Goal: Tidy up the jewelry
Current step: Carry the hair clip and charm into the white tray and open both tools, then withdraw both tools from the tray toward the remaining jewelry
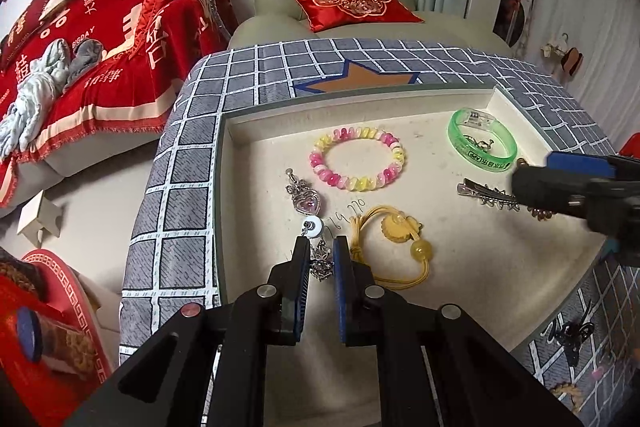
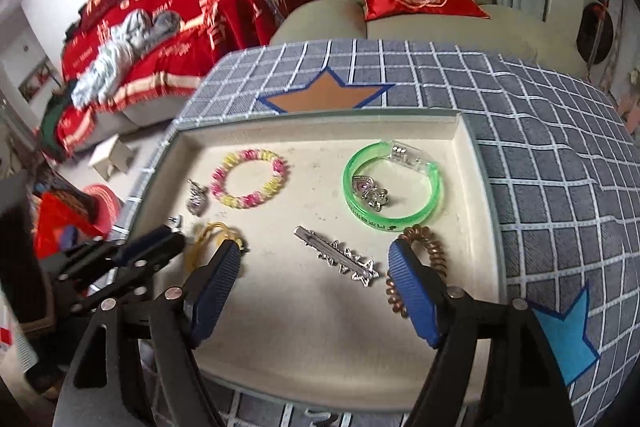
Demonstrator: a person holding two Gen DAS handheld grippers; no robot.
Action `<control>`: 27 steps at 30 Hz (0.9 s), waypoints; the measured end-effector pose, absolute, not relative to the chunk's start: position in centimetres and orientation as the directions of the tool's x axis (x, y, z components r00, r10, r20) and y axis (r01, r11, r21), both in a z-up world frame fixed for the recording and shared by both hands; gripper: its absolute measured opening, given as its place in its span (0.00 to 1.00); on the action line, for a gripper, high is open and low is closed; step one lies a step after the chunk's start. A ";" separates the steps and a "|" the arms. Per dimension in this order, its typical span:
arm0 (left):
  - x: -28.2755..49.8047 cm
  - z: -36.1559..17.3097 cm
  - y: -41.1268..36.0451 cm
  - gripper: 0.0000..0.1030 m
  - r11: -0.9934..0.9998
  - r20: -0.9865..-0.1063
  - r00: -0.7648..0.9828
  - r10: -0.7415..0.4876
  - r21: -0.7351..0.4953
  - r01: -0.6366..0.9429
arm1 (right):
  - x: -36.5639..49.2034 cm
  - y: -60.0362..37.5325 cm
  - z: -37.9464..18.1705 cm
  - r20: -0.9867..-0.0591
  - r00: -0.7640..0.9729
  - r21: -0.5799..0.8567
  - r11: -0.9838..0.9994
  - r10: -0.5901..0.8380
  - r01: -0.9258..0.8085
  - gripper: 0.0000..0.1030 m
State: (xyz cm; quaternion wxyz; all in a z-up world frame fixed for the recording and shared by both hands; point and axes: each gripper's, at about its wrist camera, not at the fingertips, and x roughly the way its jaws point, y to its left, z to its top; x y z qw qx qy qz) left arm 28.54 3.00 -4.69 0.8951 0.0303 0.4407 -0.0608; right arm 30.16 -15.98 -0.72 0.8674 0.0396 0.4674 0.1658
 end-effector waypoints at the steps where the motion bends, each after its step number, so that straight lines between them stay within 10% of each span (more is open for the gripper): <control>1: 28.5 -4.7 3.0 0.27 0.991 -0.793 0.603 -0.082 0.001 0.137 | 29.9 -16.2 -0.5 -0.794 0.510 0.233 0.940 0.332 -0.249 0.78; 18: 28.4 -4.2 2.7 0.30 0.988 -0.784 0.610 -0.110 -0.020 0.152 | 25.5 -20.0 0.9 -0.746 0.539 0.357 0.918 0.391 -0.172 0.88; 20: 28.3 -4.1 2.9 1.00 0.990 -0.783 0.614 -0.103 -0.021 0.138 | 25.2 -20.2 1.0 -0.742 0.541 0.368 0.915 0.396 -0.167 0.88; 27: 27.3 -2.2 2.9 1.00 0.992 -0.736 0.671 -0.095 -0.012 0.127 | 23.5 -21.2 1.1 -0.712 0.593 0.376 0.917 0.377 -0.131 0.89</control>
